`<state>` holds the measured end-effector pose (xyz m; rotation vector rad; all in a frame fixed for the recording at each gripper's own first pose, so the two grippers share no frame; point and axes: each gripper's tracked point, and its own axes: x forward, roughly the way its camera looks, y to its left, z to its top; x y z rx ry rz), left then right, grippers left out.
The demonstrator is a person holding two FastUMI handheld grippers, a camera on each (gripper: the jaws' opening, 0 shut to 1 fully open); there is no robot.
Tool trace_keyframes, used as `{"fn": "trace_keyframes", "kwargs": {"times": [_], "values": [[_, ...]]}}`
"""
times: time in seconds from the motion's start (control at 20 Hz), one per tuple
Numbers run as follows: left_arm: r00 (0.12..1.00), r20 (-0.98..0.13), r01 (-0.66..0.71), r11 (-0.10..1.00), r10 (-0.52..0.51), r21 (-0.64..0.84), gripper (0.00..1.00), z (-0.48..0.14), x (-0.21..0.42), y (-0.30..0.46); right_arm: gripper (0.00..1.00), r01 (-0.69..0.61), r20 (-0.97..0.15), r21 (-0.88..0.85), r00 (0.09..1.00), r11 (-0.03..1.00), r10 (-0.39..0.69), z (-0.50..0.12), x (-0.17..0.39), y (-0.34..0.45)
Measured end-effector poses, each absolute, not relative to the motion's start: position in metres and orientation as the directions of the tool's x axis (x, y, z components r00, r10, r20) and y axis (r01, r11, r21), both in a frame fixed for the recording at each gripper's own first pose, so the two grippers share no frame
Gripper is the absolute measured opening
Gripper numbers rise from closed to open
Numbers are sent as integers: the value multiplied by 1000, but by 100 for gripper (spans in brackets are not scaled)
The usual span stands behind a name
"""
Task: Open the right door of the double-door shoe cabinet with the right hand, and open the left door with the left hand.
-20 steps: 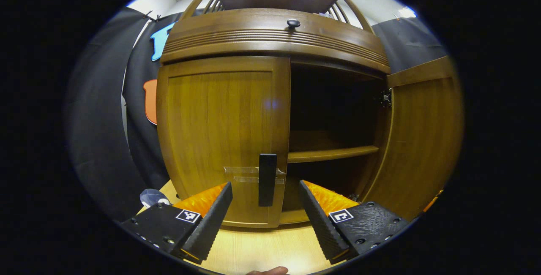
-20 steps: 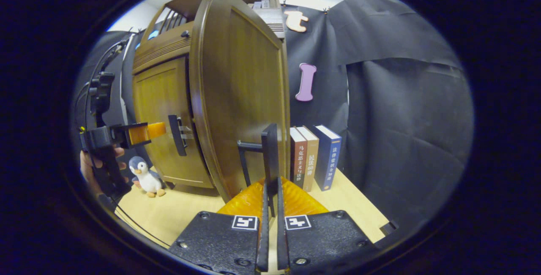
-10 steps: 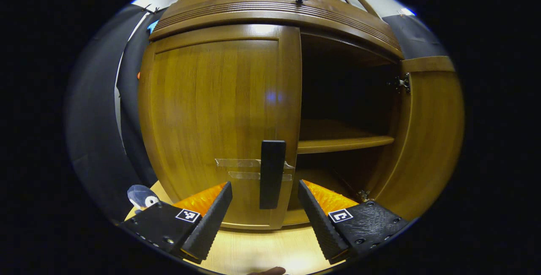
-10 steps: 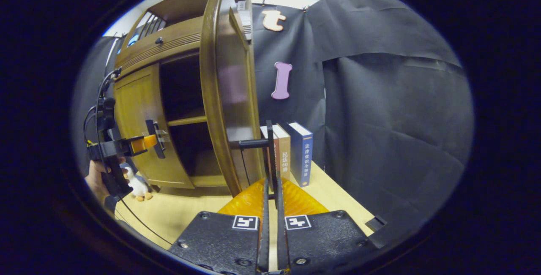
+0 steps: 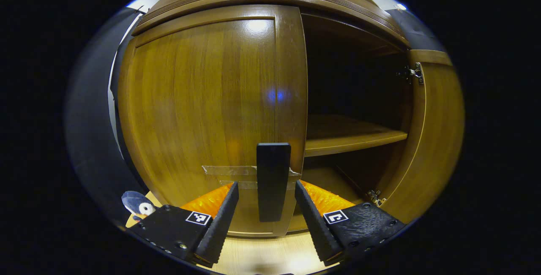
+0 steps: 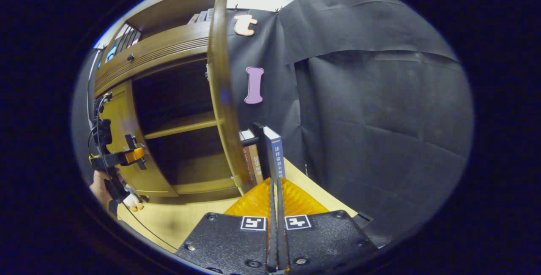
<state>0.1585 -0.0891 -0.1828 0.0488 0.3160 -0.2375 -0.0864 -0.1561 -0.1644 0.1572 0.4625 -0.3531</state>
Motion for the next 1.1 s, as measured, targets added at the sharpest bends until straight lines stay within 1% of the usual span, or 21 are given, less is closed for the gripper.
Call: {"fn": "trace_keyframes", "kwargs": {"times": [0.1,0.15,0.25,0.3,0.35,0.4,0.45,0.5,0.55,0.6,0.65,0.7,0.75,0.8,0.85,1.0,1.1], "values": [[926,-301,244,970,-228,16,81,-183,163,-91,0,363,-454,58,839,930,-300,-160,-90,-153],[928,-302,238,971,-219,29,78,-184,166,-90,4,357,-451,58,842,932,-295,-158,-91,-151],[925,-309,242,970,-222,27,53,-188,172,-91,4,342,-442,64,852,937,-281,-154,-92,-145],[919,-308,258,966,-246,0,43,-186,167,-94,0,335,-437,67,857,940,-275,-152,-91,-142],[921,-302,258,966,-248,-4,51,-186,169,-95,0,328,-430,69,862,942,-269,-150,-91,-139],[921,-300,259,966,-247,2,33,-188,169,-95,6,324,-426,69,865,944,-265,-149,-91,-136],[922,-288,272,962,-258,8,48,-187,172,-97,8,317,-428,68,866,946,-259,-150,-92,-134],[922,-292,270,963,-253,19,27,-187,173,-98,8,311,-432,65,865,948,-254,-151,-93,-131],[923,-288,272,962,-255,23,33,-188,169,-96,10,300,-433,64,868,952,-245,-152,-93,-127],[922,-286,279,960,-262,17,34,-188,171,-97,12,292,-434,61,869,954,-238,-152,-94,-123],[921,-289,277,961,-262,10,42,-192,177,-97,19,288,-436,58,869,956,-235,-154,-94,-121],[919,-289,283,959,-269,9,28,-188,171,-96,24,287,-437,56,868,956,-234,-154,-94,-119],[917,-295,285,959,-270,7,28,-188,169,-96,31,284,-438,56,868,957,-232,-155,-94,-116],[916,-297,284,959,-269,7,28,-188,168,-95,35,281,-442,54,867,958,-230,-157,-93,-114],[916,-298,284,959,-267,13,28,-188,167,-94,41,278,-448,53,865,959,-226,-160,-93,-112],[915,-296,289,957,-273,12,28,-187,156,-91,44,263,-454,59,866,963,-209,-162,-90,-105],[916,-296,287,958,-272,5,28,-187,148,-88,44,225,-470,75,867,972,-165,-168,-90,-90]]}}
